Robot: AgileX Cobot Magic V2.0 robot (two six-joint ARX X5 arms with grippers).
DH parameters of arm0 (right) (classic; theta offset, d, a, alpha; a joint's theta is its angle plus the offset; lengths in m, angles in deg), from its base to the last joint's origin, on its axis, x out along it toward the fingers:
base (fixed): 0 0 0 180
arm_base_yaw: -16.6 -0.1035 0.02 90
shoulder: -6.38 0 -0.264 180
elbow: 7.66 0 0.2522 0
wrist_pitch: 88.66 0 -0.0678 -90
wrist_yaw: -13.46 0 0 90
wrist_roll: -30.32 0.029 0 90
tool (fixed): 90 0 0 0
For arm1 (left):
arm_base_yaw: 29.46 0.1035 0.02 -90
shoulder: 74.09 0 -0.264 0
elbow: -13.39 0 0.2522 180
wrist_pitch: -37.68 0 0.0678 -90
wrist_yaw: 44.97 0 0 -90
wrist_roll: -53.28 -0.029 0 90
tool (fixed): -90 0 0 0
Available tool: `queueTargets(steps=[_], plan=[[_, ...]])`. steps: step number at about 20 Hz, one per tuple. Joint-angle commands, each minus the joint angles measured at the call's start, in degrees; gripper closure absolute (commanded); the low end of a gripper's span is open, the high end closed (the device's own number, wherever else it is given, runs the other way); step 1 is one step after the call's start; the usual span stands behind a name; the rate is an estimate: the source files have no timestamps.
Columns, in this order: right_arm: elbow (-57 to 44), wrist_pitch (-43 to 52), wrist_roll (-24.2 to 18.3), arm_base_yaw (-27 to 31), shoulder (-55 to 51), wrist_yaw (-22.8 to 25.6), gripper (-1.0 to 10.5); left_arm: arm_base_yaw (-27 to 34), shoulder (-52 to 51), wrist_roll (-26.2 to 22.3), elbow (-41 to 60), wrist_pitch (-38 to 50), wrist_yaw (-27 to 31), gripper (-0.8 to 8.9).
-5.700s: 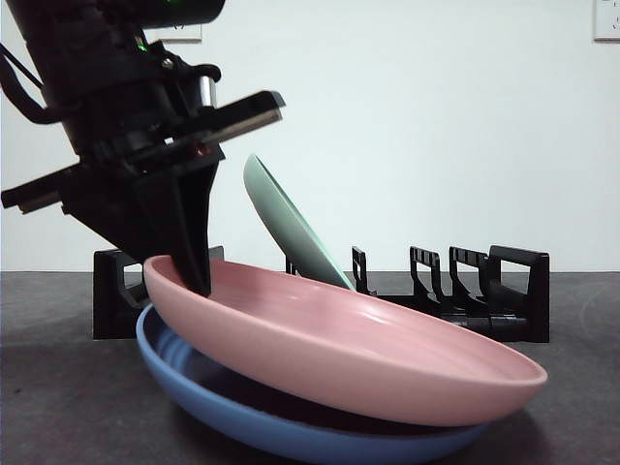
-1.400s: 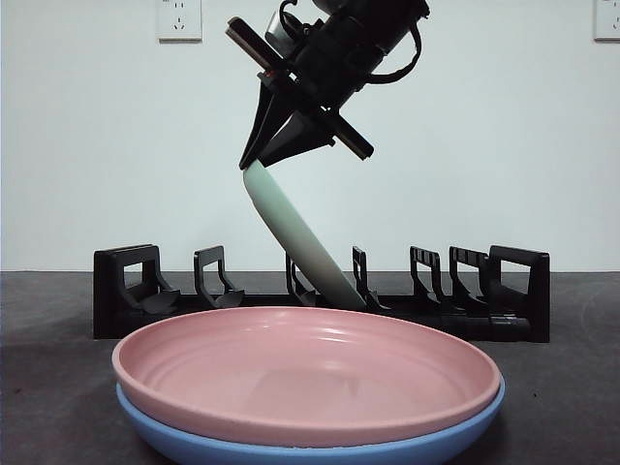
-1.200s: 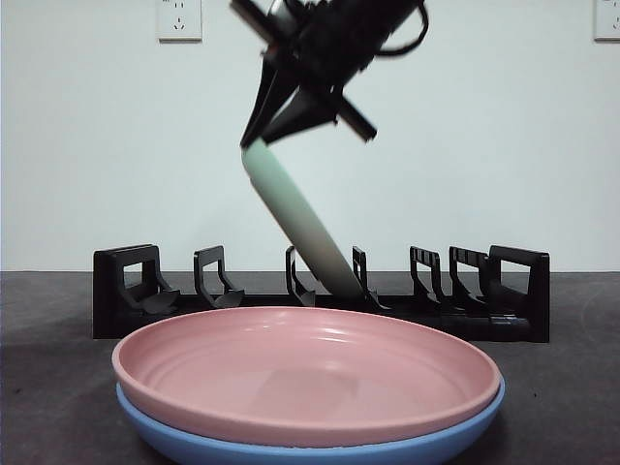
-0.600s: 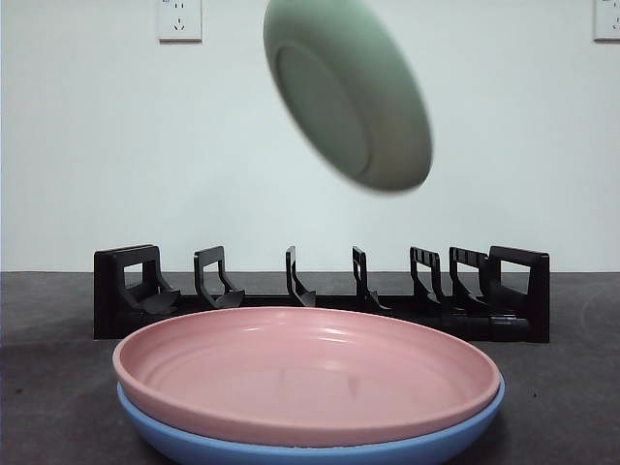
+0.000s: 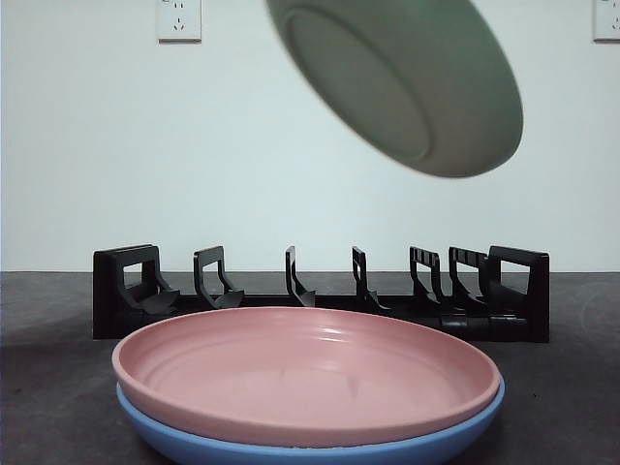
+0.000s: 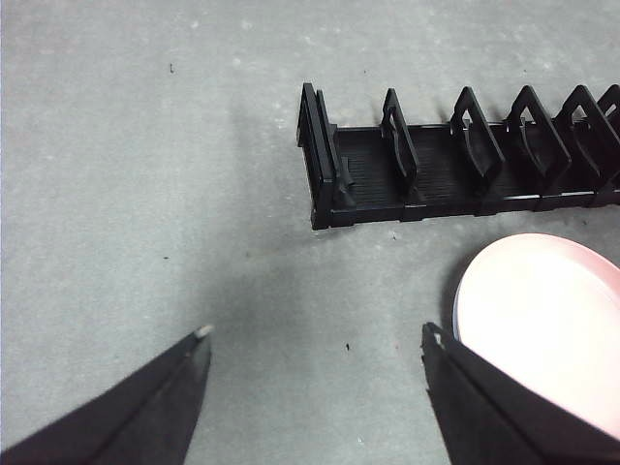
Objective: Place the plate
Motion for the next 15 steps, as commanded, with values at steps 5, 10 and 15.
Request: queueTargets(steps=[5,10,15], plan=[[-2.7,-0.8,-2.9,-9.2,7.6,4.8,9.3,-0.2,0.3,0.3,-0.9,0.7,0.3,4.69],[-2.7,-1.0,-3.1,-10.0,16.7,4.7,9.3,-0.2,0.3,0.2,-0.9,0.7,0.3,4.69],[-2.7,-0.8,-3.2,-10.0,23.2,4.7,9.3,-0.2,0.3,0.2,-0.9,0.7,0.3,4.69]])
